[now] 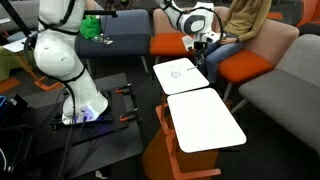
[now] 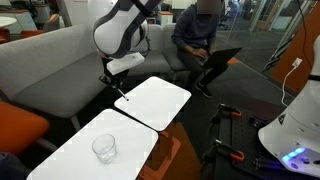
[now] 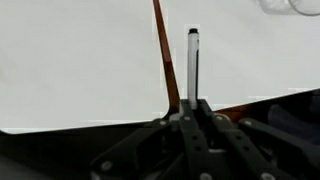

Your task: Put the marker in the glass cup

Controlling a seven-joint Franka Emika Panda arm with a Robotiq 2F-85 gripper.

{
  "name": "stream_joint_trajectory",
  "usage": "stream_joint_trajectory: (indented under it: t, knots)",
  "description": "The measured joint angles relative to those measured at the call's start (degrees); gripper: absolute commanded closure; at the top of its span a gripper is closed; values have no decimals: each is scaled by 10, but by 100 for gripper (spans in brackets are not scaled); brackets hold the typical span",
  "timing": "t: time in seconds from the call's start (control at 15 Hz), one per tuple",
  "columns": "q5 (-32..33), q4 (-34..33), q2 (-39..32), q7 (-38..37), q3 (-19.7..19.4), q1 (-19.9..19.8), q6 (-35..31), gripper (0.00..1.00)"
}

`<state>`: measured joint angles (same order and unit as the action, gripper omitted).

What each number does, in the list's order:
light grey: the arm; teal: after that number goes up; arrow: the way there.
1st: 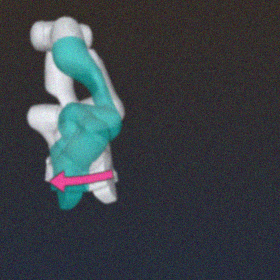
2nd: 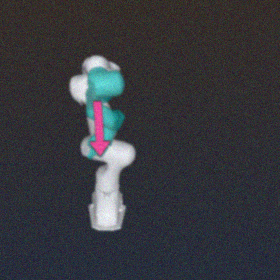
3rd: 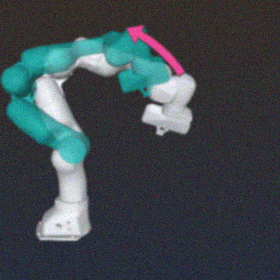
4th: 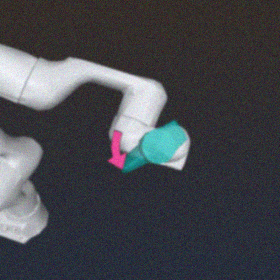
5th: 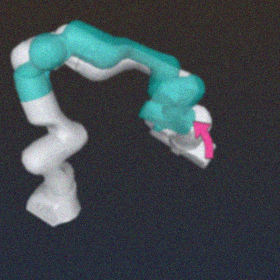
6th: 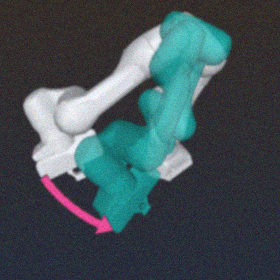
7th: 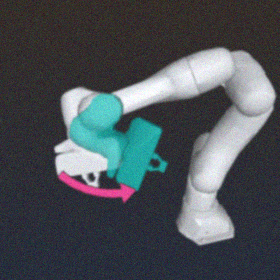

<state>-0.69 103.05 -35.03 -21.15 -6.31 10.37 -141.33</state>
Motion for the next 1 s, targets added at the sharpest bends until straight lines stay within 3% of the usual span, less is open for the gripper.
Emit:
stream_joint_trajectory:
  t: [0.33, 0.4, 0.53, 0.8, 1.0]
  knots:
    - [0, 8, 11, 41, 15, -16, 1, 88]
    - [0, 9, 11, 41, 15, -16, 1, 97]
    - [0, 9, 11, 41, 15, -16, 1, 97]
    - [0, 20, -10, 133, 41, -46, -114, 97]
    - [-1, 29, -34, 214, 83, -81, -208, 97]
